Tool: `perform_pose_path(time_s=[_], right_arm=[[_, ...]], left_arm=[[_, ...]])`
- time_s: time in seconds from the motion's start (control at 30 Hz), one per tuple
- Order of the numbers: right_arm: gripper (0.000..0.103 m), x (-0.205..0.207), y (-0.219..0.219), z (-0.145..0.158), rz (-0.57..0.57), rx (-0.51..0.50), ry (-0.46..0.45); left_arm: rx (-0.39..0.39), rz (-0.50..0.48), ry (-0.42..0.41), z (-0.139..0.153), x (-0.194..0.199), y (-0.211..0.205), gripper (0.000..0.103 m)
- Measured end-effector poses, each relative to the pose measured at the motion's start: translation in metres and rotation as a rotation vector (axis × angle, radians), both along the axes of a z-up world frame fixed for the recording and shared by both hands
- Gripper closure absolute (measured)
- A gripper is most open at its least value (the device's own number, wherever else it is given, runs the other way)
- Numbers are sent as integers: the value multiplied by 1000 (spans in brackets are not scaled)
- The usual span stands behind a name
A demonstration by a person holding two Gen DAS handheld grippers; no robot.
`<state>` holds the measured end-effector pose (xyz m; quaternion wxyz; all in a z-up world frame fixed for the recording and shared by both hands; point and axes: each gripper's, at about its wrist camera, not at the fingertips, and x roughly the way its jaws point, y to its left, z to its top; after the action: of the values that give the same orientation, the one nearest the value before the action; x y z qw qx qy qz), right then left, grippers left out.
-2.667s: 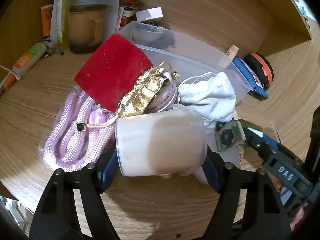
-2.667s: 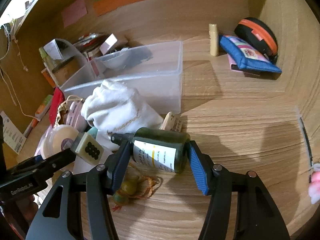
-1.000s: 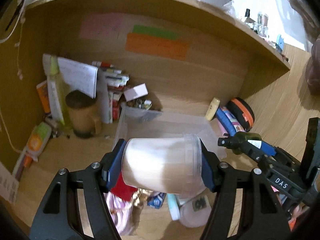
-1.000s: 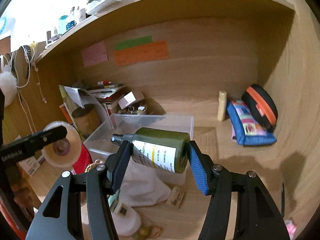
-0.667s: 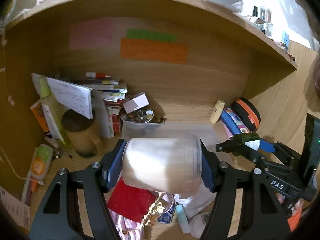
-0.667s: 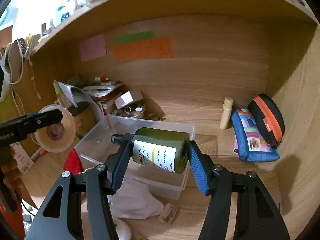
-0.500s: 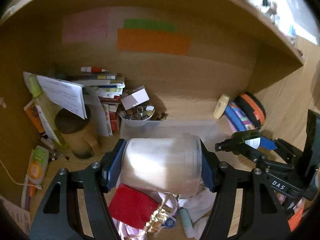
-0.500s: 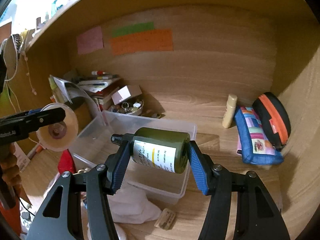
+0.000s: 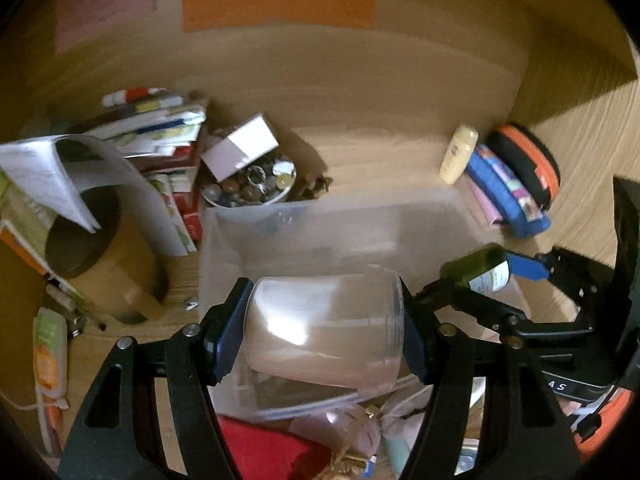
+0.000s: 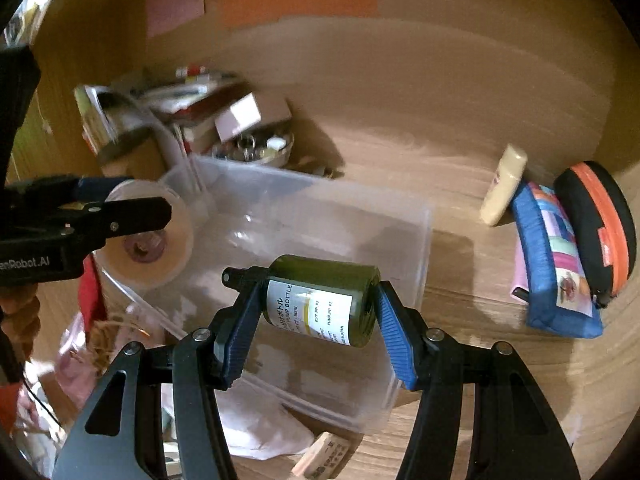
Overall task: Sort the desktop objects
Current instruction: 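Lift the jar with the left tool while the right tool carries the bottle over the clear bin, then open the left tool to drop the jar into the bin while the right tool releases the bottle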
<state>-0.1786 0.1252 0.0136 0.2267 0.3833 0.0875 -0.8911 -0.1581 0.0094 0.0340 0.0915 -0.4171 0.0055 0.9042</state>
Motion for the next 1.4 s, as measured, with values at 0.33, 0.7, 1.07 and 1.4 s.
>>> perform_pose_path(time_s=[0.33, 0.7, 1.07, 1.4], right_arm=[[49, -20, -16, -15, 72, 88, -63], [49, -31, -31, -27, 130, 134, -99], [49, -31, -36, -26, 148, 143, -99], [49, -22, -29, -15, 138, 127, -81]], left_arm=[[-56, -25, -59, -19, -23, 10, 37], [-33, -36, -124, -34, -38, 6, 37], [-91, -46, -103, -46, -40, 13, 37], [-112, -55, -11, -24, -23, 10, 37]])
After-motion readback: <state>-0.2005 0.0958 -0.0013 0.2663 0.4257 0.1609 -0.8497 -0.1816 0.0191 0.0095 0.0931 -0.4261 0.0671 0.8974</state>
